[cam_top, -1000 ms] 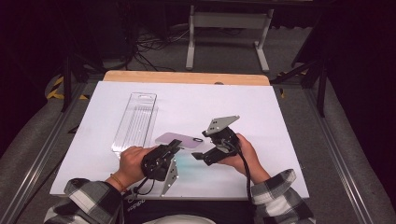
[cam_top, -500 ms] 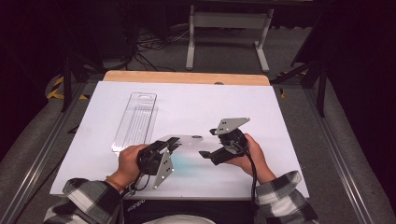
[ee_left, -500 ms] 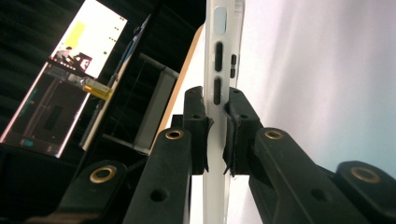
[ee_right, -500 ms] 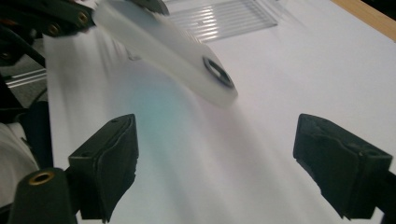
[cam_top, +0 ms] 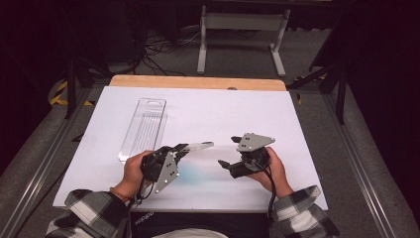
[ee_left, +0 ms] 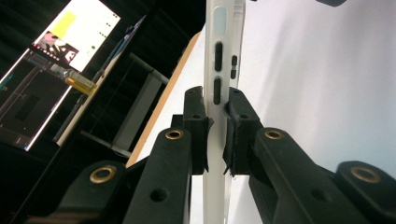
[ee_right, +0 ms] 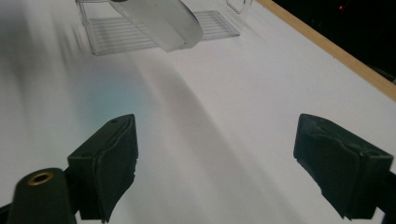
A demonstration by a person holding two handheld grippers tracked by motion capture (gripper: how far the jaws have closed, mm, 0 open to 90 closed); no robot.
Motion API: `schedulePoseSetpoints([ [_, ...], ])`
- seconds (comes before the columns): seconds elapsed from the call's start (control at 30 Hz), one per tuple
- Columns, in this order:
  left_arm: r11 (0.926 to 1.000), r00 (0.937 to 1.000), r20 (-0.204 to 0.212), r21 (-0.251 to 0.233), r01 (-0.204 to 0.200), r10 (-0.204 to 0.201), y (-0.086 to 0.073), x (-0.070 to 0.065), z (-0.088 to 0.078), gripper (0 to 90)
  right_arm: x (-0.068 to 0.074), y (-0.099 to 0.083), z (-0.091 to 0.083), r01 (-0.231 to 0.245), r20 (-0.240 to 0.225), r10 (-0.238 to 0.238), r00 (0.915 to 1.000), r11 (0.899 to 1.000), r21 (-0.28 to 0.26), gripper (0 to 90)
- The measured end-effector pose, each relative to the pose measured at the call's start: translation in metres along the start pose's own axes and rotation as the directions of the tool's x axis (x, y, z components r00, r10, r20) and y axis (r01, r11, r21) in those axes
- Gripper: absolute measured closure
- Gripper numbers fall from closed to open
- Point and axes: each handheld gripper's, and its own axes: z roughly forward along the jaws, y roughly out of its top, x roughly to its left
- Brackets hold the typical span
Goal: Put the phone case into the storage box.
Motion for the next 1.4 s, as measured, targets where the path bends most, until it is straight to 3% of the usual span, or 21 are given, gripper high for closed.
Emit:
schedulePoseSetpoints([
  [0.27,1.0000,1.0000,0.004,-0.003,0.008,-0.008,-0.001,0.003,-0.001,81.5,0.009,-0.004,0.002,0.061,0.042,-0.060,0.9973,0.997,-0.039,16.0],
  [0.4,0.9997,0.9997,0.005,-0.006,0.024,-0.024,-0.002,0.004,-0.002,81.5,0.011,-0.005,0.003,0.068,0.054,-0.065,0.9964,0.996,-0.049,16.1],
  [0.57,0.9986,0.9987,0.006,-0.011,0.051,-0.051,-0.003,0.007,-0.003,81.5,0.014,-0.012,0.004,0.056,0.050,-0.052,0.9974,0.996,-0.076,14.9],
  [0.83,0.9938,0.9943,0.017,-0.034,0.106,-0.105,-0.005,0.013,-0.006,81.4,0.018,-0.026,-0.003,0.011,0.098,0.001,0.9952,0.992,-0.124,11.9],
  [1.4,0.9813,0.9831,0.028,-0.062,0.182,-0.181,-0.009,0.022,-0.011,81.5,0.012,-0.045,-0.020,-0.029,0.156,0.054,0.9862,0.987,-0.159,7.8],
])
